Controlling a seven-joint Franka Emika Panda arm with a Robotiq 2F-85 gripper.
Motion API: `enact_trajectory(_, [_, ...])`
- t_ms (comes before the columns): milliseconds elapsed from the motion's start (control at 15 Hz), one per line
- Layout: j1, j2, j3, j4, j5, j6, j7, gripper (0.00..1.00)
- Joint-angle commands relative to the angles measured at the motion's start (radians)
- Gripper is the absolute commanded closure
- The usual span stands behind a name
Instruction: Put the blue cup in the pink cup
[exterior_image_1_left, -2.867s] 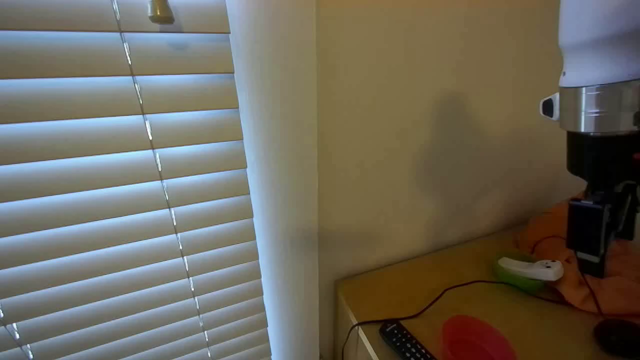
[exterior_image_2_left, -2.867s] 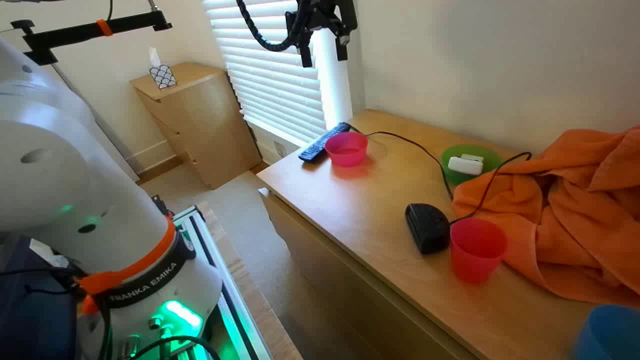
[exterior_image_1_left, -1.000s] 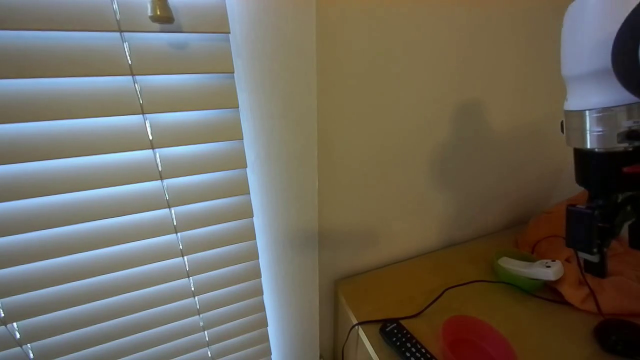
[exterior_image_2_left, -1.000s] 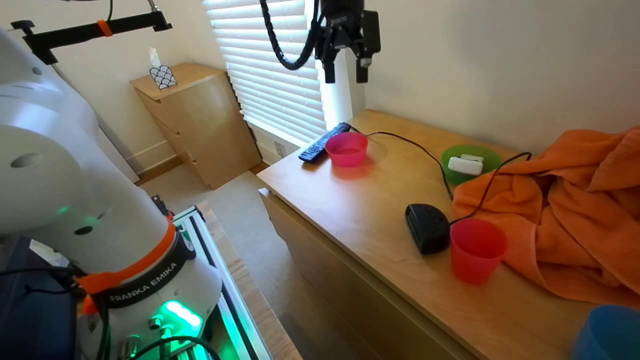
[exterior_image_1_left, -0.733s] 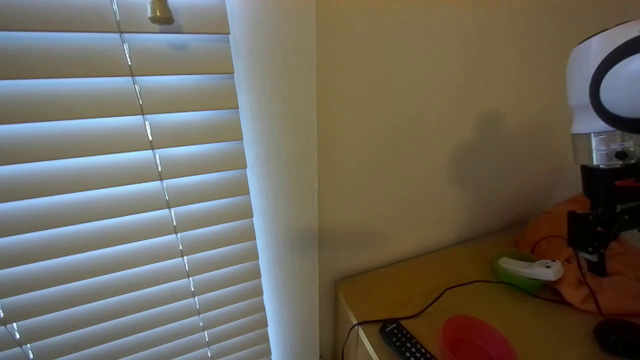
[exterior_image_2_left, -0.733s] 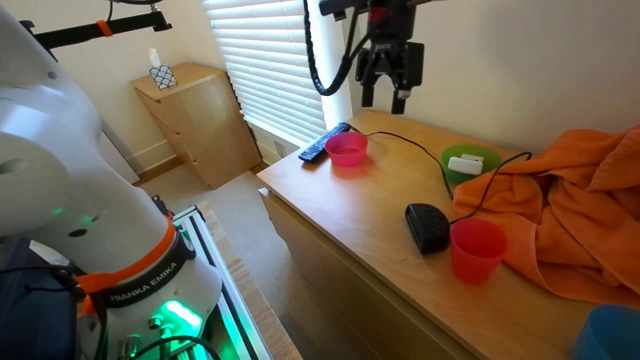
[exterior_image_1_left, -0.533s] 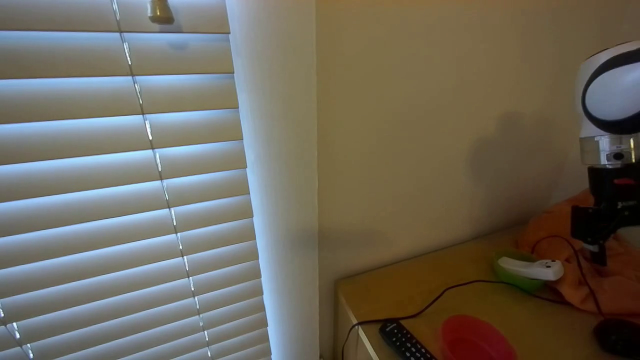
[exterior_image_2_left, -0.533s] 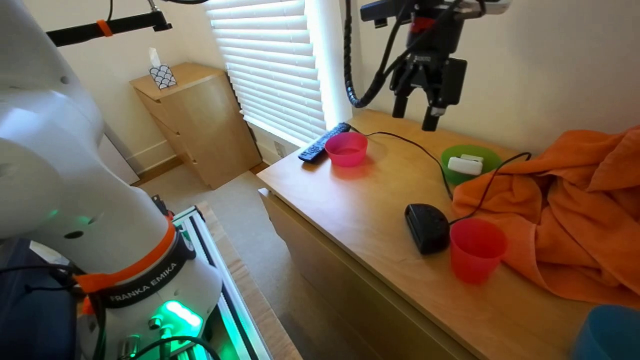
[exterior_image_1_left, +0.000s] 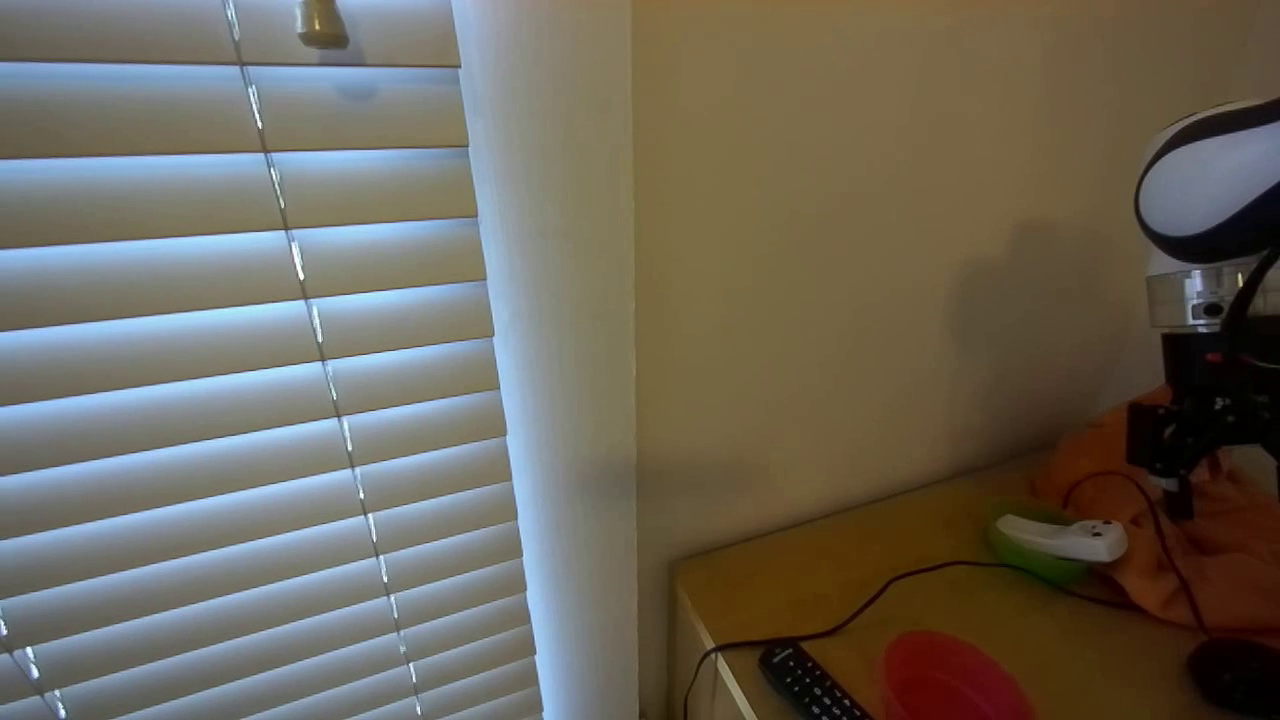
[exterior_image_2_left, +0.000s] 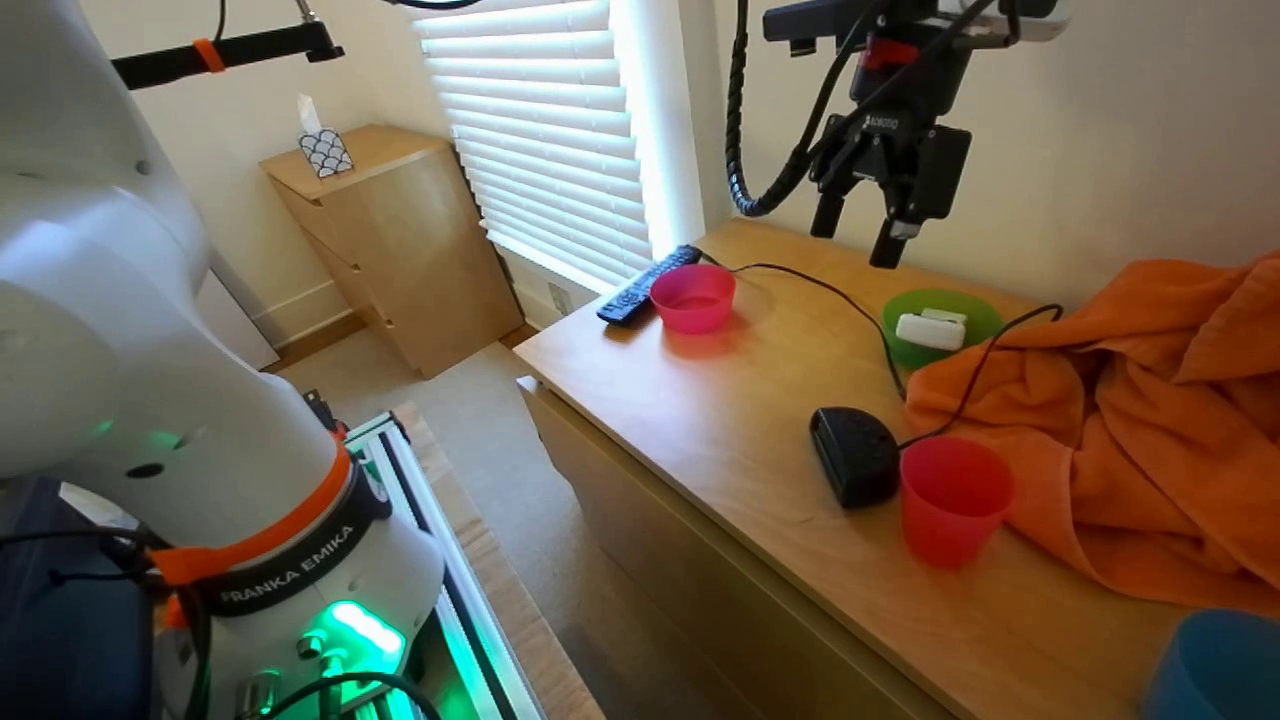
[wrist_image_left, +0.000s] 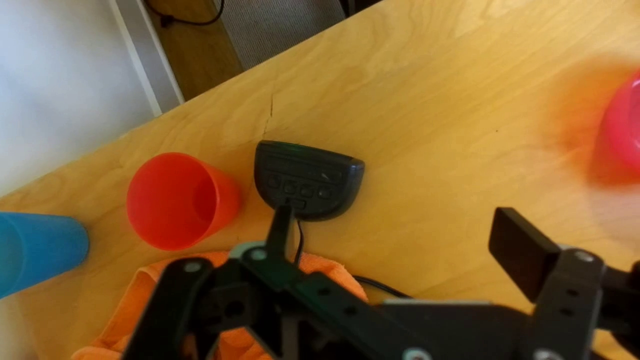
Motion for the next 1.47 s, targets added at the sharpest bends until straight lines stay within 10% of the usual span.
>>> enact_trajectory(0, [0.008,0.001,-0.009,0.003,0.002,-0.003,-0.002,0.00])
enact_trajectory(467, [-0.156,0.108,0.024,0.072,-0.008,0.028,-0.383,0.00])
enact_trajectory(733, [-0.238,0.191,-0.077,0.143,0.077,0.086,-0.608,0.00])
enact_trajectory(1400, [-0.266,0.190,-0.120,0.099,0.052,0.288,-0.551,0.00])
